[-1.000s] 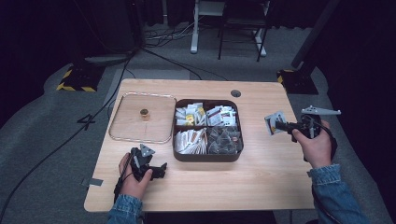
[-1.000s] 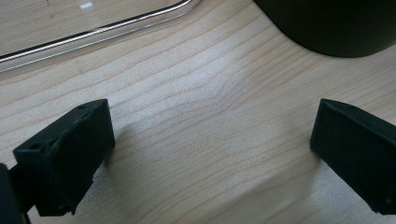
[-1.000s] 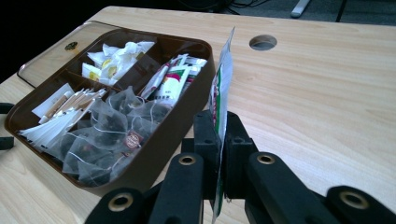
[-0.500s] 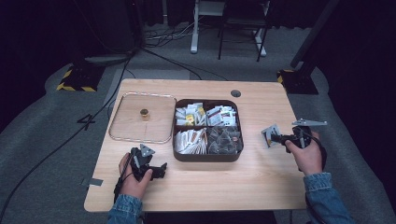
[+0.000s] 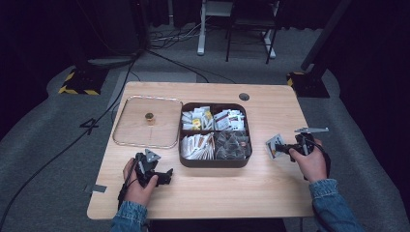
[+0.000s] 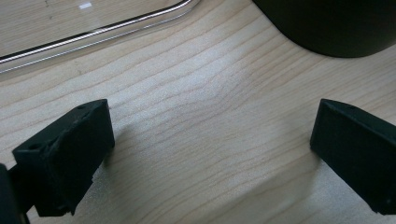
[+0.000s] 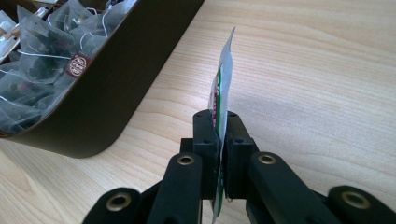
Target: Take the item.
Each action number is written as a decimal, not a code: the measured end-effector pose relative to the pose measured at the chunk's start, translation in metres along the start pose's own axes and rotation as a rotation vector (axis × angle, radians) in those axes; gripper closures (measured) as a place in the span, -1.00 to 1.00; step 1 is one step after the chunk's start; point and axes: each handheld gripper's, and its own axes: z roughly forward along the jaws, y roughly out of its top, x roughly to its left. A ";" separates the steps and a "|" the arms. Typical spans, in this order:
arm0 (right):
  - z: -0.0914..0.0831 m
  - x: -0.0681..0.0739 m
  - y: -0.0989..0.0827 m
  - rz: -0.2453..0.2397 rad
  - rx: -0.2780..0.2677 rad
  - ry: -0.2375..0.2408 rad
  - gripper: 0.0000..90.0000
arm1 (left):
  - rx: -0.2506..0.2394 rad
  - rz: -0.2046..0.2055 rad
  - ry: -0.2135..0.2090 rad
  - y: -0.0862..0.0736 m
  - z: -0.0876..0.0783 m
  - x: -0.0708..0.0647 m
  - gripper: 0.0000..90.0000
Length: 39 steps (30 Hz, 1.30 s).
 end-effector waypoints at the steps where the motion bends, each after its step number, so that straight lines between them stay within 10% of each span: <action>1: 0.001 -0.001 0.000 0.008 0.003 0.004 0.92 | 0.000 0.001 0.000 0.000 0.000 0.000 -1.00; 20: 0.002 -0.030 -0.007 0.069 -0.050 -0.111 0.02 | -0.001 0.001 0.001 0.000 0.000 0.000 -1.00; 30: -0.007 -0.041 -0.008 0.071 -0.088 -0.155 -0.02 | 0.001 0.003 -0.002 0.000 0.000 0.000 -1.00; 39: -0.023 -0.019 0.000 0.009 -0.130 -0.108 -0.01 | 0.000 0.002 -0.002 0.000 0.000 0.000 -1.00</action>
